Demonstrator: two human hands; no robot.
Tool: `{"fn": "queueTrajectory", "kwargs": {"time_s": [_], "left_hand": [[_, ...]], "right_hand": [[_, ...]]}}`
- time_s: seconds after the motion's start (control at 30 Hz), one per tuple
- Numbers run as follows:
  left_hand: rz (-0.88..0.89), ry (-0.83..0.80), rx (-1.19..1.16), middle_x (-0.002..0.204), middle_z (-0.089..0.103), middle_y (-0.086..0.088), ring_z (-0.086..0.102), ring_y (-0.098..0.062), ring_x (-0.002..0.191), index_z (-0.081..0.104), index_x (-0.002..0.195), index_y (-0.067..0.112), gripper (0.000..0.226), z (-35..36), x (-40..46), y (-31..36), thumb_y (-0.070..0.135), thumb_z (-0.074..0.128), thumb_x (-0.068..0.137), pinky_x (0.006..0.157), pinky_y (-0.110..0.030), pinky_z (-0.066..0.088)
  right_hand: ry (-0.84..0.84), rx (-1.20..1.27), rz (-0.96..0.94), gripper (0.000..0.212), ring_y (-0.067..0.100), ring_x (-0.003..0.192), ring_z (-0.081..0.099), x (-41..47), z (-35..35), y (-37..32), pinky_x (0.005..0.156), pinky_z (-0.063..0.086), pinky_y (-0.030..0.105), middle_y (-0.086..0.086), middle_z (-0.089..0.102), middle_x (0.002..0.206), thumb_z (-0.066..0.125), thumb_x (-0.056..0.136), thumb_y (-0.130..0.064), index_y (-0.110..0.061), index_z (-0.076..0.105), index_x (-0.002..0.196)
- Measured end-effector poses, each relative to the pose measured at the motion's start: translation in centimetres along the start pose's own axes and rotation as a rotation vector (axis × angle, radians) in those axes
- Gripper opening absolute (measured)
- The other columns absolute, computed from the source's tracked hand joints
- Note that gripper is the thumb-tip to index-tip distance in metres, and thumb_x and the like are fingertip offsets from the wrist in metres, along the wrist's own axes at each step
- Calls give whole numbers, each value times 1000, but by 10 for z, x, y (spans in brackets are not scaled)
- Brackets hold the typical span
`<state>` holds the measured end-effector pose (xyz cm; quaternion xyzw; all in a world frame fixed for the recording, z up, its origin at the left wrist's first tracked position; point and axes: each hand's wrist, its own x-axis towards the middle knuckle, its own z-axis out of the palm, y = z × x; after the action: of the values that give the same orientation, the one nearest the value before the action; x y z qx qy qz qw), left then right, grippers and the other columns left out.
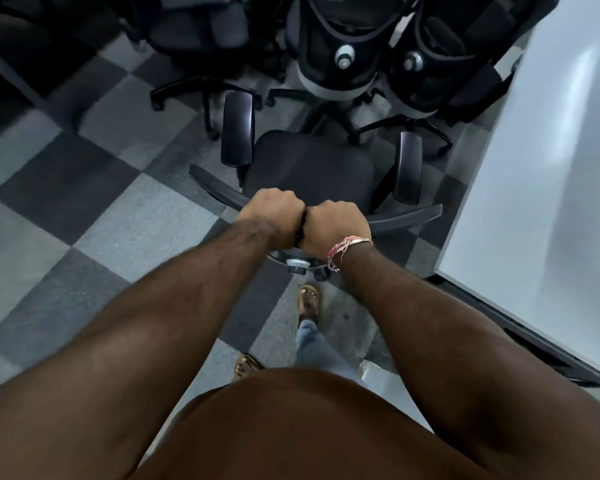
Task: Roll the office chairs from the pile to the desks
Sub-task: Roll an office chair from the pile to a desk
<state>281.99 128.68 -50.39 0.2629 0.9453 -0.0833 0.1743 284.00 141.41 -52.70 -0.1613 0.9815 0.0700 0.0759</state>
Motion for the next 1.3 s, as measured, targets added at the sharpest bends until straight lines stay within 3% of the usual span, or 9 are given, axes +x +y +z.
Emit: {"fn": "queueTrajectory", "kwargs": {"time_s": [0.17,0.5,0.73,0.87,0.97,1.1,1.3], "left_hand": [[-121,-1,-51,66,43,6,55,-22,71,61,79,25,14,19,-34,-23,29,65,91,66,-34,48],[-389,-21,-138,76,53,2,58,-25,76,54,76,25,16,47,-97,-52,26,62,90,69,-35,48],[-601,-5,-213,93,70,1,70,-25,89,50,74,25,18,71,-140,-56,24,59,90,67,-32,43],[-711,-23,-262,93,71,0,70,-25,88,62,82,26,7,82,-166,-58,29,62,88,68,-33,45],[-804,-30,-298,93,71,0,70,-25,87,70,90,24,11,90,-187,-59,32,61,88,67,-33,45],[-929,-45,-357,88,70,1,55,-23,70,64,82,25,9,100,-214,-58,31,60,86,65,-32,43],[-1094,-82,-425,75,60,3,52,-22,69,61,79,24,8,110,-251,-49,29,64,85,65,-32,43]], "right_hand": [[23,-8,-124,24,27,55,55,6,-4,-38,54,37,29,-2,65,69,55,82,-36,-23,47,63],[59,-37,-396,15,27,67,66,20,-6,-101,56,38,29,-1,70,77,56,80,-36,-24,62,75],[67,-92,-635,15,26,66,66,25,-15,-142,56,41,29,-2,69,76,53,79,-34,-24,56,69],[74,-118,-780,16,25,65,66,27,-16,-169,54,37,29,-2,69,75,55,78,-35,-24,51,67],[93,-135,-878,15,24,64,66,25,-18,-190,54,37,29,-3,68,74,55,78,-35,-25,52,66],[119,-157,-1006,13,24,65,66,21,-20,-218,54,36,30,-3,68,75,54,79,-33,-25,55,68],[123,-186,-1176,14,24,63,65,9,-21,-256,54,39,30,-3,67,73,55,79,-34,-24,61,72]]}}
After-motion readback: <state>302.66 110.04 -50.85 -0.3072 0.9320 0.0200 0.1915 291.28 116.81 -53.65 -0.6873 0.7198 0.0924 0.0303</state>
